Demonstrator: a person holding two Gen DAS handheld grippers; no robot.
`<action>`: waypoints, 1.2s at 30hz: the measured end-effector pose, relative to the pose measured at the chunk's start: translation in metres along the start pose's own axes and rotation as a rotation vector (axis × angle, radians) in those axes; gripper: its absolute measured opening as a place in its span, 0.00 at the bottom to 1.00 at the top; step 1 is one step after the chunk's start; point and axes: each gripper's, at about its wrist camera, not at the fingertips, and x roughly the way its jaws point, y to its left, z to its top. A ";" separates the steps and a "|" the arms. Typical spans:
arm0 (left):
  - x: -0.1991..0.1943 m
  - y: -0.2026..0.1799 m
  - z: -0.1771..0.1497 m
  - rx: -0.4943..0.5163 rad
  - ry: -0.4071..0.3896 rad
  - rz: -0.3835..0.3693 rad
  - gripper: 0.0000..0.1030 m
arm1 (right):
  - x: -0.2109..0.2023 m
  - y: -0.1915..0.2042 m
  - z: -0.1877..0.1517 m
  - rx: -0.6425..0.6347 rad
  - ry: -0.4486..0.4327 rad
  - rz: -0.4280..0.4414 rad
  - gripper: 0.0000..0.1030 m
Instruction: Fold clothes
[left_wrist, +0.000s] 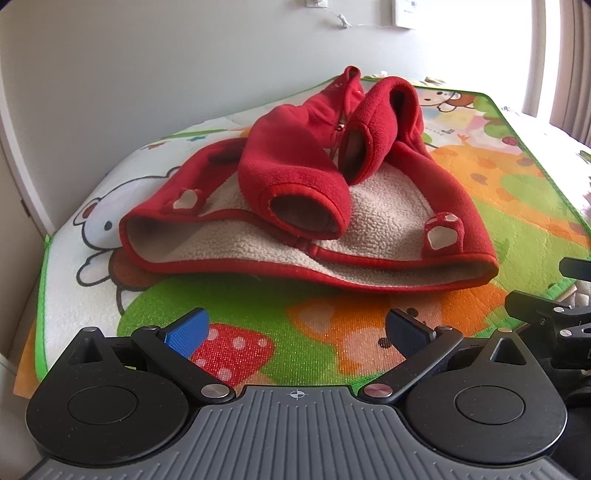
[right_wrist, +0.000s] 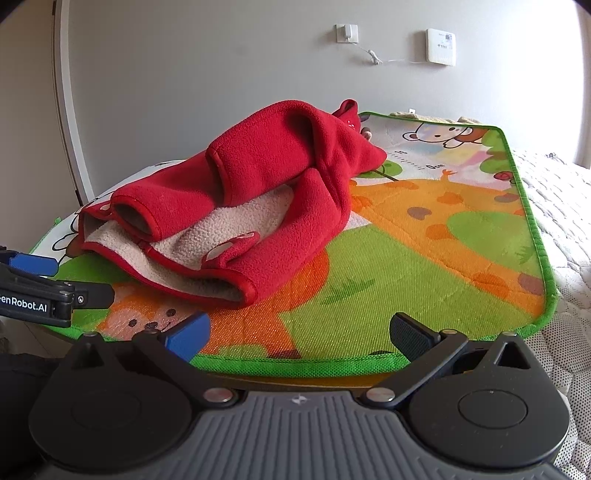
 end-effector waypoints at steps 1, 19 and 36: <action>0.000 0.000 0.000 0.001 0.000 0.001 1.00 | 0.000 0.000 0.000 0.001 0.000 0.000 1.00; -0.001 -0.004 0.000 0.019 0.005 0.002 1.00 | 0.001 -0.005 -0.002 0.031 0.002 0.006 1.00; 0.001 -0.005 0.001 0.033 0.011 -0.002 1.00 | 0.002 -0.007 -0.001 0.036 0.006 0.006 1.00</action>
